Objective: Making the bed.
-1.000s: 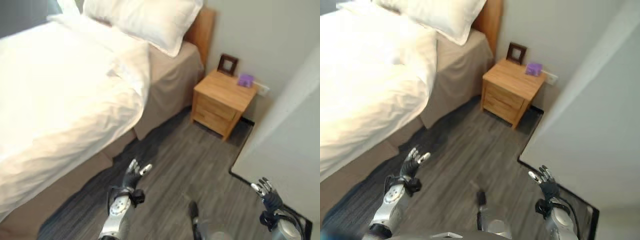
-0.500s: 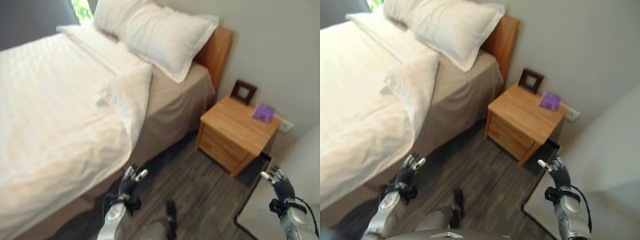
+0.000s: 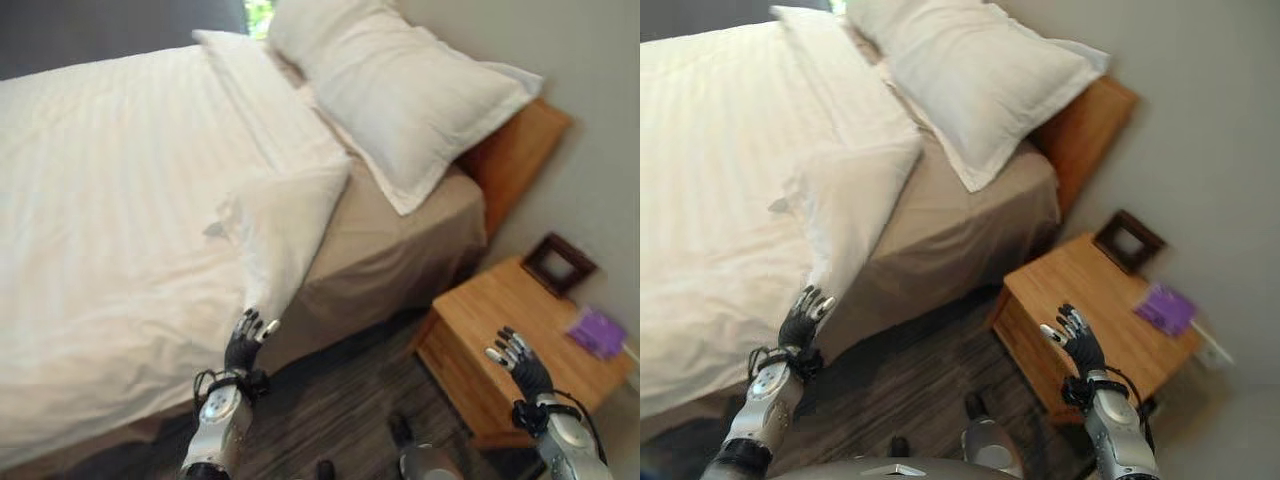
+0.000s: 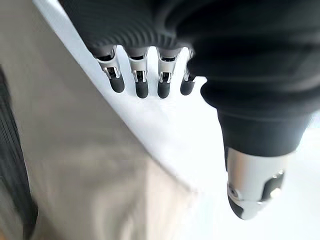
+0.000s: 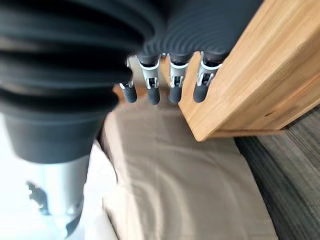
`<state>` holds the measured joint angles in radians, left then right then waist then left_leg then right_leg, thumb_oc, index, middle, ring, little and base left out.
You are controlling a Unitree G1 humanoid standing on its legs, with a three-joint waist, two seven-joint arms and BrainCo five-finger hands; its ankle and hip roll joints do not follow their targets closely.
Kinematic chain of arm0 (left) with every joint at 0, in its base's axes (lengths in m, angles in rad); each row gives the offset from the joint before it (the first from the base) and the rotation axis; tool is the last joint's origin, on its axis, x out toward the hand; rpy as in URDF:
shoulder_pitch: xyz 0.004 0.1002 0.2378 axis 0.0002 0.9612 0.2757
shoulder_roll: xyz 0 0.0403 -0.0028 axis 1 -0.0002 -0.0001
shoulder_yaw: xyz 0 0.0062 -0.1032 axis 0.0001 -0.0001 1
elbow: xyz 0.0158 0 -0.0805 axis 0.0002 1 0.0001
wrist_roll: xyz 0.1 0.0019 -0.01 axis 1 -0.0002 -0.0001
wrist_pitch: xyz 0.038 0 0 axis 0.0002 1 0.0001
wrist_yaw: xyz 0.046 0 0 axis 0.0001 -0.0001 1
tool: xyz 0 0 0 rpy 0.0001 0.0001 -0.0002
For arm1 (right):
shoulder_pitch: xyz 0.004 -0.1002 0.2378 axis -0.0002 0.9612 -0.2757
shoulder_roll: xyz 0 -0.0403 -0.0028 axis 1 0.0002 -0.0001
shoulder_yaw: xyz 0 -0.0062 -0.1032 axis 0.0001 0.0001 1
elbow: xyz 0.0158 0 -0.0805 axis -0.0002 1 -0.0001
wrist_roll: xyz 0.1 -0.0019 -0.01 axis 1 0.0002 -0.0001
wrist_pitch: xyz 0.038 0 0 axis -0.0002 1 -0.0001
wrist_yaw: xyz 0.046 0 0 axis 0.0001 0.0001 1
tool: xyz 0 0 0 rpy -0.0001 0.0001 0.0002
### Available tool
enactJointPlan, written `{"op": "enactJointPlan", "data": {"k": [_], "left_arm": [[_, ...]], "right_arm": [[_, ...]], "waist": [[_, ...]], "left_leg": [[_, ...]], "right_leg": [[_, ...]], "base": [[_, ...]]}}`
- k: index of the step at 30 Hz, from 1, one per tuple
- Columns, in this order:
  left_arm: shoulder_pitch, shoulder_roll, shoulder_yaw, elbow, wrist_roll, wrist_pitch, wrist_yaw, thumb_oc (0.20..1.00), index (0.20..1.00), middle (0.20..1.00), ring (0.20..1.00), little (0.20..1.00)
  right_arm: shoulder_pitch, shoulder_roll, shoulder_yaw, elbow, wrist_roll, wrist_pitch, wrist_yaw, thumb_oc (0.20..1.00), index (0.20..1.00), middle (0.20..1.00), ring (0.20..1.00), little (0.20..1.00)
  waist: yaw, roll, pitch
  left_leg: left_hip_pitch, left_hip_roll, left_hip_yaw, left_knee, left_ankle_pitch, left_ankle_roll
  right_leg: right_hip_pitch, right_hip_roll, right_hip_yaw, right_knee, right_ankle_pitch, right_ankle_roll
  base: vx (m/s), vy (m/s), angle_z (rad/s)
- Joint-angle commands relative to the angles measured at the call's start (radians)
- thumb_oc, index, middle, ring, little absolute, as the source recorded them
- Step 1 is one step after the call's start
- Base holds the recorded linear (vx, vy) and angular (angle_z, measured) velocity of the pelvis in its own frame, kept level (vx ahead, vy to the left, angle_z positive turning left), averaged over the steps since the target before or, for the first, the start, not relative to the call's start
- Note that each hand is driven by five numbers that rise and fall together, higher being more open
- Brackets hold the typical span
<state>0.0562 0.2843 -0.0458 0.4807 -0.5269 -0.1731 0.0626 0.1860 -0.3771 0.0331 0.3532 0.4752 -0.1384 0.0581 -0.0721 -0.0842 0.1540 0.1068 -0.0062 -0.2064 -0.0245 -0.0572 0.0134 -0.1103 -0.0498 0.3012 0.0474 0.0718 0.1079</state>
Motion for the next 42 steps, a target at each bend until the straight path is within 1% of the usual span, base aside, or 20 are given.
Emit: {"op": "enactJointPlan", "data": {"k": [1,2,3,4,6,7,8,10,11,12,13,15,17,23,29,32,34,36,40,42], "left_arm": [[-0.008,0.034,-0.013,-0.079,0.040,-0.059,-0.023,1.000,1.000,1.000,1.000,1.000],[-0.008,0.034,-0.013,-0.079,0.040,-0.059,-0.023,1.000,1.000,1.000,1.000,1.000],[-0.007,0.026,-0.004,-0.073,0.014,-0.060,-0.021,1.000,1.000,1.000,1.000,1.000],[-0.005,0.020,-0.005,-0.074,0.000,-0.061,-0.022,1.000,1.000,1.000,1.000,1.000],[-0.024,0.012,-0.025,-0.059,-0.014,-0.058,-0.023,1.000,1.000,1.000,1.000,1.000],[-0.028,0.009,-0.031,-0.061,-0.016,-0.057,-0.023,1.000,1.000,1.000,1.000,1.000],[-0.031,0.006,-0.039,-0.060,-0.019,-0.054,-0.024,1.000,1.000,1.000,1.000,1.000],[-0.025,0.003,-0.049,-0.065,-0.016,-0.050,-0.028,1.000,1.000,1.000,1.000,1.000],[-0.022,0.000,-0.059,-0.064,-0.009,-0.047,-0.036,1.000,1.000,1.000,1.000,1.000],[-0.022,0.000,-0.060,-0.064,-0.009,-0.047,-0.036,1.000,1.000,1.000,1.000,1.000],[-0.017,-0.001,-0.059,-0.061,-0.006,-0.047,-0.035,1.000,1.000,1.000,1.000,1.000],[-0.015,0.004,-0.059,-0.051,0.001,-0.046,-0.031,1.000,1.000,1.000,1.000,1.000],[-0.013,0.009,-0.060,-0.050,0.006,-0.045,-0.030,1.000,1.000,1.000,1.000,1.000],[-0.010,0.031,-0.047,-0.055,0.014,-0.047,-0.023,1.000,1.000,1.000,1.000,1.000],[-0.039,0.046,-0.047,-0.037,0.007,-0.051,-0.003,1.000,1.000,1.000,1.000,1.000],[-0.025,0.050,-0.039,-0.049,0.013,-0.047,-0.001,1.000,1.000,1.000,1.000,1.000],[-0.019,0.050,-0.032,-0.052,0.011,-0.047,0.002,1.000,1.000,1.000,1.000,1.000],[-0.015,0.050,-0.026,-0.061,0.013,-0.049,-0.001,1.000,1.000,1.000,1.000,1.000],[-0.011,0.048,-0.020,-0.078,-0.005,-0.054,0.001,1.000,1.000,1.000,1.000,1.000],[-0.008,0.050,-0.015,-0.082,-0.015,-0.057,0.006,1.000,1.000,1.000,1.000,1.000]], "right_arm": [[-0.056,-0.043,-0.025,-0.055,0.007,-0.047,0.031,1.000,1.000,1.000,1.000,1.000],[-0.057,-0.043,-0.025,-0.054,0.007,-0.048,0.031,1.000,1.000,1.000,1.000,1.000],[-0.070,-0.065,-0.027,-0.054,0.008,-0.050,0.028,1.000,1.000,1.000,1.000,1.000],[-0.068,-0.077,-0.033,-0.060,0.010,-0.052,0.027,1.000,1.000,1.000,1.000,1.000],[-0.071,-0.097,-0.048,-0.064,0.011,-0.056,0.011,1.000,1.000,1.000,1.000,1.000],[-0.071,-0.100,-0.052,-0.060,0.016,-0.059,0.006,1.000,1.000,1.000,1.000,1.000],[-0.069,-0.100,-0.054,-0.058,0.017,-0.059,0.004,1.000,1.000,1.000,1.000,1.000],[-0.055,-0.091,-0.048,-0.060,0.010,-0.051,0.003,1.000,1.000,1.000,1.000,1.000],[-0.035,-0.076,-0.048,-0.063,0.004,-0.048,0.008,1.000,1.000,1.000,1.000,1.000],[-0.035,-0.076,-0.048,-0.064,0.004,-0.048,0.008,1.000,1.000,1.000,1.000,1.000],[-0.028,-0.071,-0.041,-0.068,0.004,-0.046,0.011,1.000,1.000,1.000,1.000,1.000],[-0.025,-0.064,-0.024,-0.075,-0.013,-0.042,0.015,1.000,1.000,1.000,1.000,1.000],[-0.024,-0.055,-0.009,-0.082,-0.016,-0.039,0.020,1.000,1.000,1.000,1.000,1.000],[-0.042,-0.062,0.027,-0.082,-0.046,-0.032,0.024,1.000,1.000,1.000,1.000,1.000],[-0.086,-0.086,0.071,-0.111,-0.050,-0.021,0.034,1.000,1.000,1.000,1.000,1.000],[-0.074,-0.051,0.053,-0.079,-0.030,-0.013,0.017,1.000,1.000,1.000,1.000,1.000],[-0.078,-0.037,0.063,-0.057,-0.039,-0.006,0.017,1.000,1.000,1.000,1.000,1.000],[-0.077,-0.045,0.071,-0.073,-0.066,-0.006,0.024,1.000,1.000,1.000,1.000,1.000],[-0.092,-0.040,0.087,-0.084,-0.069,-0.013,0.023,1.000,1.000,1.000,1.000,1.000],[-0.112,-0.040,0.115,-0.091,-0.075,-0.014,0.033,1.000,1.000,1.000,1.000,1.000]], "waist": [[0.008,-0.027,-0.023],[0.005,-0.027,-0.023],[0.014,-0.031,-0.019],[0.020,-0.034,-0.015],[0.003,-0.038,-0.006],[-0.008,-0.041,-0.002],[-0.015,-0.042,0.001],[-0.019,-0.041,-0.002],[-0.035,-0.026,-0.017],[-0.036,-0.026,-0.017],[-0.038,-0.019,-0.025],[-0.038,-0.009,-0.037],[-0.039,-0.007,-0.043],[-0.024,-0.011,-0.037],[-0.001,-0.018,-0.016],[0.001,-0.015,-0.017],[0.002,-0.011,-0.023],[0.006,-0.014,-0.023],[0.011,-0.017,-0.017],[0.019,-0.020,-0.013]], "left_leg": [[-0.085,0.055,0.063,0.011,0.091,-0.057],[-0.085,0.054,0.060,0.011,0.092,-0.058],[-0.107,0.069,0.046,0.023,0.102,-0.079],[-0.120,0.073,0.047,0.035,0.107,-0.086],[-0.152,0.084,0.139,0.073,0.106,-0.075],[-0.151,0.095,0.216,0.090,0.097,-0.071],[-0.141,0.102,0.278,0.120,0.075,-0.067],[-0.135,0.093,0.309,0.152,0.064,-0.069],[-0.119,0.101,0.369,0.102,0.071,-0.067],[-0.119,0.101,0.368,0.100,0.072,-0.067],[-0.108,0.099,0.377,0.071,0.080,-0.069],[-0.091,0.095,0.367,0.041,0.086,-0.068],[-0.079,0.094,0.366,0.031,0.088,-0.066],[-0.073,0.087,0.353,0.035,0.073,-0.057],[-0.087,0.070,0.352,0.055,0.048,-0.039],[-0.075,0.058,0.357,0.031,0.048,-0.031],[-0.068,0.052,0.363,0.012,0.050,-0.027],[-0.066,0.047,0.366,0.006,0.048,-0.024],[-0.075,0.044,0.368,0.013,0.042,-0.020],[-0.080,0.041,0.372,0.023,0.033,-0.015]], "right_leg": [[0.073,0.011,-0.044,-0.016,-0.052,0.015],[0.075,0.010,-0.047,-0.018,-0.051,0.015],[0.097,0.017,-0.098,-0.035,-0.059,-0.002],[0.103,0.018,-0.121,-0.038,-0.058,-0.011],[0.111,0.004,-0.187,-0.032,-0.063,-0.023],[0.110,-0.003,-0.216,-0.026,-0.063,-0.024],[0.111,-0.009,-0.241,-0.022,-0.064,-0.026],[0.115,-0.014,-0.273,-0.024,-0.066,-0.028],[0.119,-0.014,-0.313,-0.024,-0.071,-0.025],[0.118,-0.014,-0.313,-0.024,-0.071,-0.025],[0.127,-0.013,-0.324,-0.032,-0.070,-0.023],[0.136,-0.011,-0.333,-0.037,-0.075,-0.021],[0.143,-0.017,-0.342,-0.037,-0.077,-0.017],[0.146,-0.024,-0.339,-0.027,-0.078,-0.010],[0.142,-0.047,-0.335,-0.031,-0.065,0.010],[0.146,-0.055,-0.331,-0.042,-0.056,0.020],[0.143,-0.060,-0.322,-0.045,-0.050,0.026],[0.142,-0.063,-0.320,-0.048,-0.049,0.030],[0.127,-0.067,-0.313,-0.040,-0.045,0.035],[0.119,-0.072,-0.310,-0.029,-0.043,0.040]], "base": [[0.02,-0.215,0.65],[0.02,-0.327,0.78],[0.00,-0.293,1.01],[-0.03,-0.370,1.05],[-0.09,-0.185,1.06],[-0.12,-0.137,1.17],[-0.11,-0.127,1.06],[-0.05,-0.073,0.82],[0.01,-0.024,0.55],[0.03,0.002,0.78],[0.03,0.023,0.69],[0.06,0.039,0.27],[0.06,0.058,-0.02],[0.00,0.070,0.03],[-0.02,0.104,-0.01],[0.05,0.104,0.00],[0.05,0.117,-0.04],[0.05,0.081,-0.08],[0.01,0.048,-0.12],[0.01,0.052,-0.07]]}}
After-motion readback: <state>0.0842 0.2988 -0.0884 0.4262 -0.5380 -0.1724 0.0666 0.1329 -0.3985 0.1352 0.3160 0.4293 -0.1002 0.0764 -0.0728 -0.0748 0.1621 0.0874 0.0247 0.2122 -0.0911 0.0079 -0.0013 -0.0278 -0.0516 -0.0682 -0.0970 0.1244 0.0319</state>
